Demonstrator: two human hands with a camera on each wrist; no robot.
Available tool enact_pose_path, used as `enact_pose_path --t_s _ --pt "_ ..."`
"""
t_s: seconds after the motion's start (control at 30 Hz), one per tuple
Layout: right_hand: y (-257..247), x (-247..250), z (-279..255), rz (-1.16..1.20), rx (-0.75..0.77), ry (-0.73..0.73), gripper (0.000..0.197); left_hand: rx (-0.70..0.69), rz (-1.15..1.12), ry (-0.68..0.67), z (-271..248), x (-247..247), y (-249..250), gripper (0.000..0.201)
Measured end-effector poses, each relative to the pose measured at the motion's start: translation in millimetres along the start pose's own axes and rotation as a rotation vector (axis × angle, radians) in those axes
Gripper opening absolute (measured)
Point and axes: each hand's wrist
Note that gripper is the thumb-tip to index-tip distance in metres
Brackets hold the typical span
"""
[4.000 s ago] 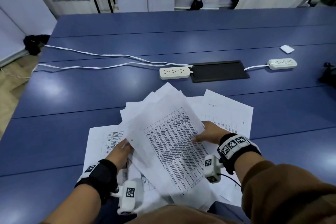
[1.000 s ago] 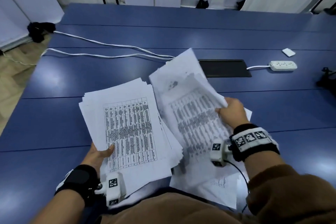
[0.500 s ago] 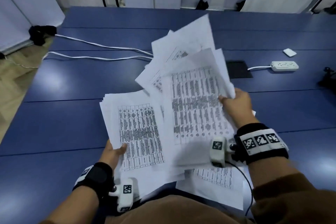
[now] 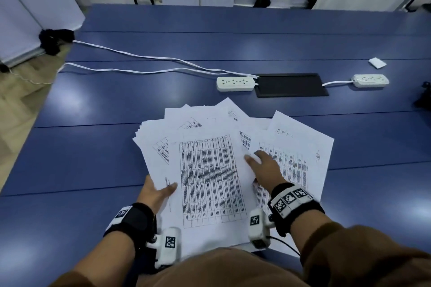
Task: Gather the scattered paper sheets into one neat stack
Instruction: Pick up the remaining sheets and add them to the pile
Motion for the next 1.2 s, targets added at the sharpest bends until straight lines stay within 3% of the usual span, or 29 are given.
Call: enact_pose_path --t_s 0.07,0.2,0.3,0.37,0.43,0.53,0.7,0.73,0.8,0.87,0.9,0.93,1.0,1.2 --pt "1.6 2.8 4.4 0.018 0.007 0.06 0.034 0.019 -0.049 0.046 0.2 -1.0 -1.4 0.057" --pt "12.3 7.5 3.9 -0.063 -0.11 0.11 0.026 0.017 -0.084 0.074 0.0 -2.2 -2.1 0.052" --pt "13.0 8.3 -12.9 -0.298 -0.163 -0.252 0.017 0.023 -0.127 0.101 -1.1 -3.7 -0.6 0.05" --pt "14.2 4.4 -24.8 -0.395 -0.175 -0.427 0.031 0.02 -0.126 0.118 -2.0 -2.5 0.4 0.05" --pt "10.0 -0.4 -27.7 -0.42 -0.122 -0.506 0.024 0.022 -0.104 0.113 -3.9 -4.1 2.2 0.054" --pt "10.1 -5.1 -27.4 -0.412 -0.011 -0.394 0.013 0.02 -0.168 0.046 -9.2 -11.4 6.9 0.062" --pt "14.8 -6.6 -19.6 -0.395 0.111 -0.43 0.03 0.037 -0.08 0.039 -5.9 -4.1 1.6 0.083" --pt "21.1 -3.6 -15.1 -0.33 0.08 -0.353 0.032 0.039 -0.08 0.048 -3.6 0.1 0.8 0.085" --pt "37.8 9.8 -8.8 -0.247 -0.089 -0.031 0.041 0.067 -0.102 0.037 -5.1 5.7 4.0 0.084" --pt "60.8 30.2 -9.7 -0.284 -0.43 0.301 0.064 0.069 -0.131 0.078 -7.5 10.7 6.4 0.075" --pt "72.0 39.1 -12.2 -0.3 -0.603 0.365 0.08 0.075 -0.159 0.105 -7.7 15.9 6.3 0.072" --pt "82.1 46.1 -15.1 -0.312 -0.726 0.368 0.096 0.078 -0.188 0.128 -8.6 21.1 6.8 0.07" --pt "96.0 53.0 -16.5 -0.358 -0.794 0.322 0.114 0.089 -0.209 0.169 -10.1 32.9 9.1 0.071" --pt "99.5 61.8 0.3 -0.008 -0.756 0.286 0.087 0.095 -0.193 0.197 -8.8 47.9 15.7 0.072"
Point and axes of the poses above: each hand's wrist, its own z-axis towards the middle knuckle, its own x-axis out of the back of the hand, y = z × x, and after that the axes turned 13 degrees about -z, right-handed
